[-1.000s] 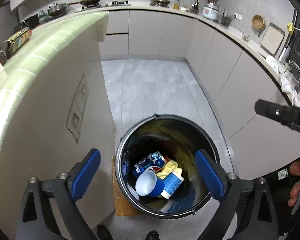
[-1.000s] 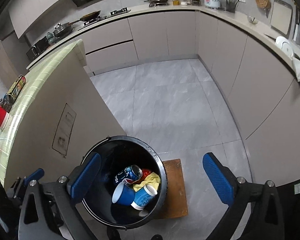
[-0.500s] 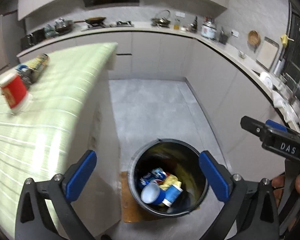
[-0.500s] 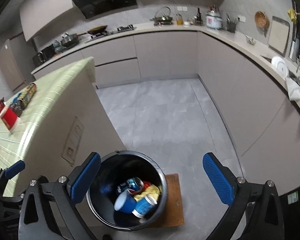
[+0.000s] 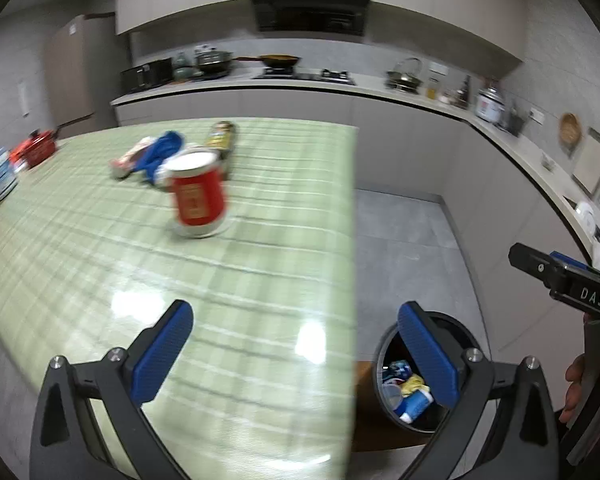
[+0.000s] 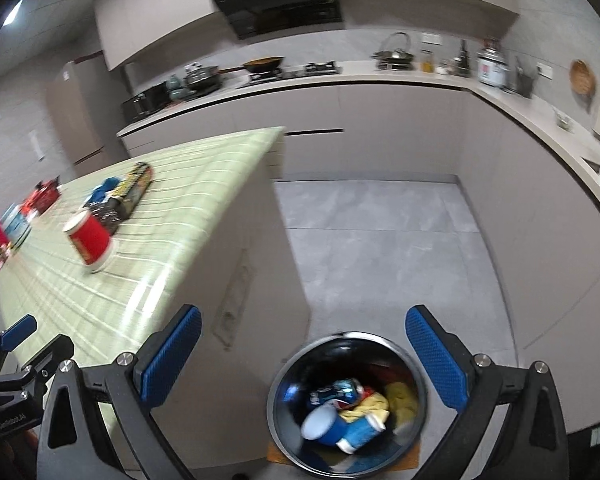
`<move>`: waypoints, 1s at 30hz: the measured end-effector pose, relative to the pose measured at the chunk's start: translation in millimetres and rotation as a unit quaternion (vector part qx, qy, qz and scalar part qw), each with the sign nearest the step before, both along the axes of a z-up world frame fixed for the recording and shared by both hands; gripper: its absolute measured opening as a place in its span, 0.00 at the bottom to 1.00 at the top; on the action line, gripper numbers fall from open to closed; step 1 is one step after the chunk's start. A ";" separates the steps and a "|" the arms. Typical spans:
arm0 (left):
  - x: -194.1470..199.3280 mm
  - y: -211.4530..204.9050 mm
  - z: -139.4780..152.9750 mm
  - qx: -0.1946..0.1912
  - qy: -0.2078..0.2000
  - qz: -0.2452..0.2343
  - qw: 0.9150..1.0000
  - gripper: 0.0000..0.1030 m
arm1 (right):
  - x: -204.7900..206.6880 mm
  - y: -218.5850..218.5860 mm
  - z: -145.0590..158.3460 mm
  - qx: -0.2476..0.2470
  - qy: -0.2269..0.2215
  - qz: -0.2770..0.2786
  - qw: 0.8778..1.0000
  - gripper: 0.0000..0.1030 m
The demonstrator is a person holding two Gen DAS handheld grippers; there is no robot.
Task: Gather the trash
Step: 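Move both tools back toward the red cup and blue cloth, then grasp the red-and-white paper cup with the right tool while the left tool grasps the blue cloth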
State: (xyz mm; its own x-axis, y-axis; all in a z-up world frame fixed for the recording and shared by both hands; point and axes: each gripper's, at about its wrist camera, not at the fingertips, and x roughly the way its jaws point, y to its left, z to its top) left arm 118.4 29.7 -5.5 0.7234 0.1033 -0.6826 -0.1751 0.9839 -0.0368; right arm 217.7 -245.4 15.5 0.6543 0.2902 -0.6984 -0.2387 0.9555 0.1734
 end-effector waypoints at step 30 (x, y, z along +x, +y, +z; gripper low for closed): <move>28.6 247.0 -36.9 -0.031 0.054 0.043 0.997 1.00 | 40.4 313.1 -17.8 0.000 0.017 0.100 0.995 1.00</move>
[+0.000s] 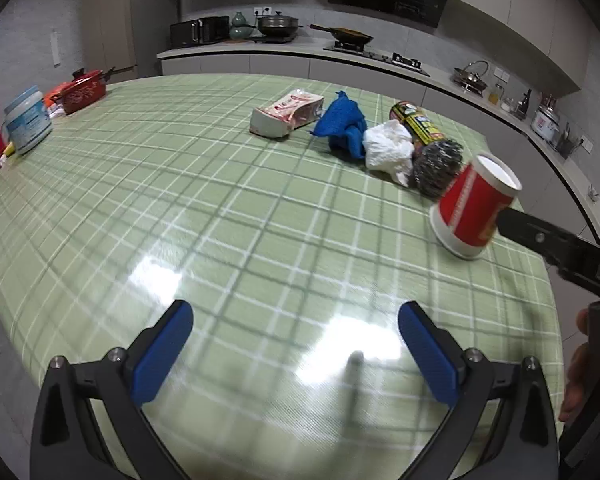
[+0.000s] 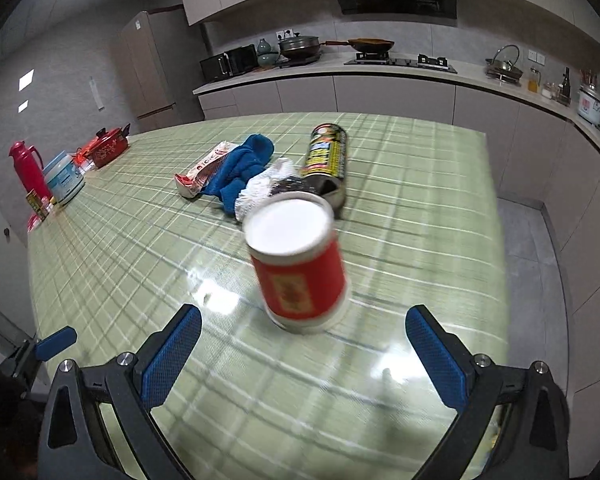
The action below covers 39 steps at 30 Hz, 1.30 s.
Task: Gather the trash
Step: 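Grasp the red-and-white paper cup with the right tool while the left tool grasps the blue cloth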
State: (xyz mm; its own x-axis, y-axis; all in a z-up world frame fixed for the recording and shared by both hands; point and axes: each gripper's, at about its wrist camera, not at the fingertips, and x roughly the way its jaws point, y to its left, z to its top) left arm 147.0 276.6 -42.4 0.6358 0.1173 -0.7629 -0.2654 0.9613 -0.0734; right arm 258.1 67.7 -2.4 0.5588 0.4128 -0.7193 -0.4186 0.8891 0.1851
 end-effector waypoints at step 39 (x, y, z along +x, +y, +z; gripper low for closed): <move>151.8 26.0 -0.2 -0.080 -0.042 -0.102 0.991 0.81 | 90.5 -20.6 -30.0 -0.018 0.008 -0.094 0.995 0.64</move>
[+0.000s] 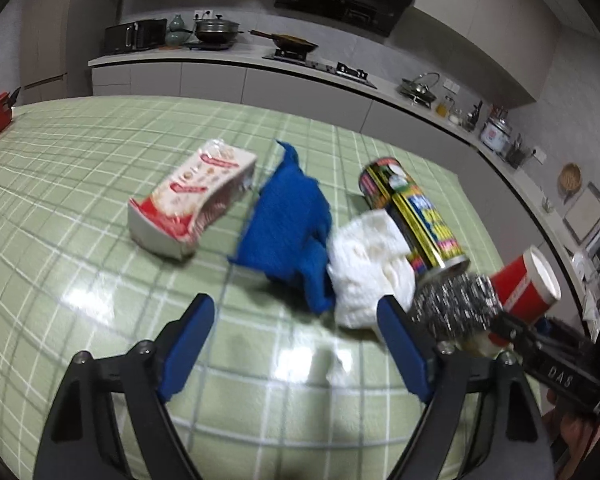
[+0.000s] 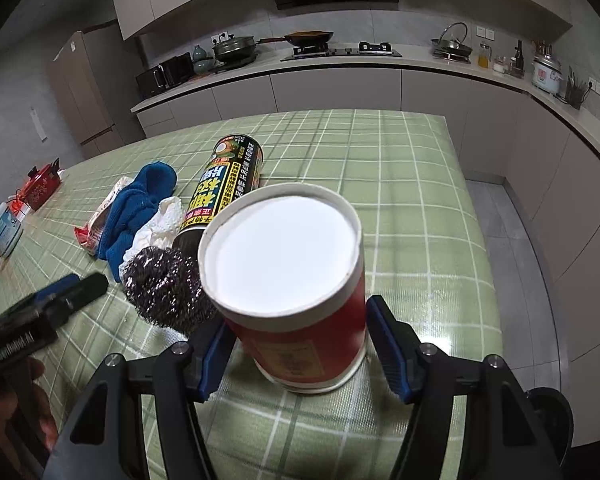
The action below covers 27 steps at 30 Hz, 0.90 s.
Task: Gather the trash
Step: 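Grasp the red-and-white paper cup with the right tool while the left tool grasps the blue cloth, then carry the red cup and blue cloth with both tools over the bin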
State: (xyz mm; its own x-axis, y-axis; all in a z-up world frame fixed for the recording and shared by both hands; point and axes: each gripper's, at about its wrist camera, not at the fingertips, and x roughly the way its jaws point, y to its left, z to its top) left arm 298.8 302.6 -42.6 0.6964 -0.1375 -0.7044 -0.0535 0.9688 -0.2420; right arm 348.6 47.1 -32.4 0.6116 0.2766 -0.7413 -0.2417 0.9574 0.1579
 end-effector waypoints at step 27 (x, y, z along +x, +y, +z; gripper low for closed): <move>18.7 7.0 -6.9 0.015 0.017 -0.043 0.999 0.13 | 3.6 13.4 1.4 -0.011 -0.014 -0.006 1.000 0.57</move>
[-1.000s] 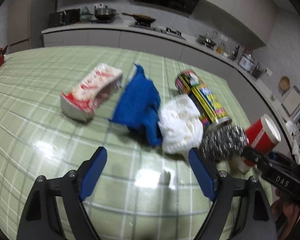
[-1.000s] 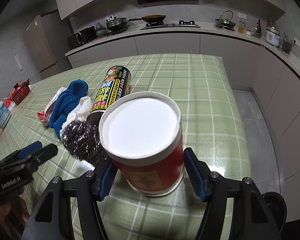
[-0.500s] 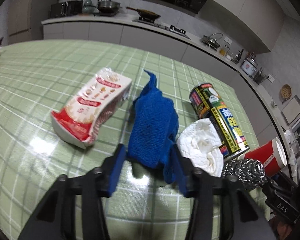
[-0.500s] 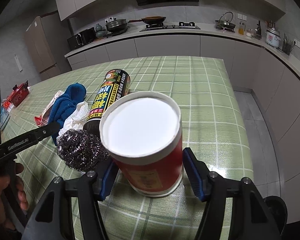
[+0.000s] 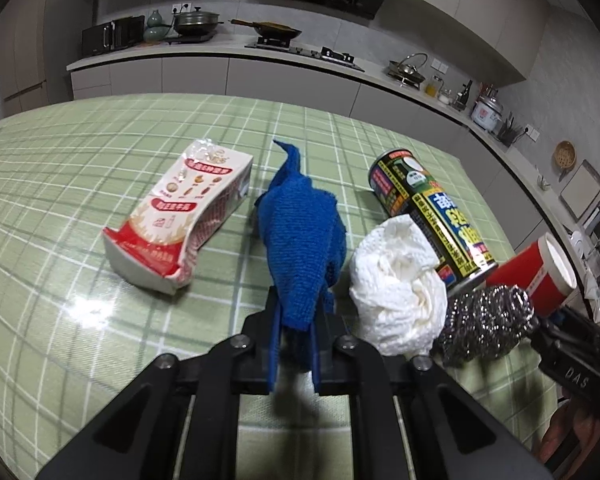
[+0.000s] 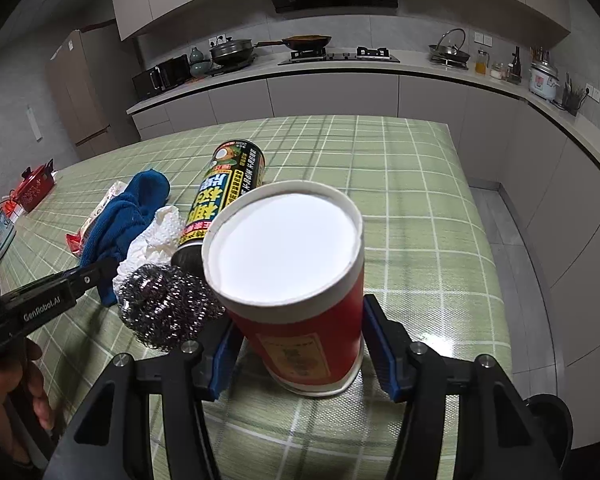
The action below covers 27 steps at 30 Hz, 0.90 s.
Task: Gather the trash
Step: 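Carry the red cup and blue cloth with both tools over the bin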
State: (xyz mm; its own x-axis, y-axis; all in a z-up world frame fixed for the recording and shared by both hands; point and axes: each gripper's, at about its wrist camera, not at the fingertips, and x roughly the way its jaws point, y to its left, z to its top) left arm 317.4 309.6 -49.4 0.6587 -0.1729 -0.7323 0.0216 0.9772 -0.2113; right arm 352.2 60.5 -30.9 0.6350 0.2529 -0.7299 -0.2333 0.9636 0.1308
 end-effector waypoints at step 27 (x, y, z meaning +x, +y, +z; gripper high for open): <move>5.6 -0.1 -5.8 0.040 0.010 0.005 0.999 0.25 | -8.9 8.0 -0.4 -0.011 0.011 0.027 1.000 0.53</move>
State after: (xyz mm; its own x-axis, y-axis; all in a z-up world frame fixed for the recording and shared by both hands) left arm 323.0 309.5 -55.2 0.6452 -0.1070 -0.7565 0.0079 0.9910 -0.1335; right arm 343.3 68.5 -31.3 0.6049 0.2703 -0.7490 -0.2829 0.9522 0.1151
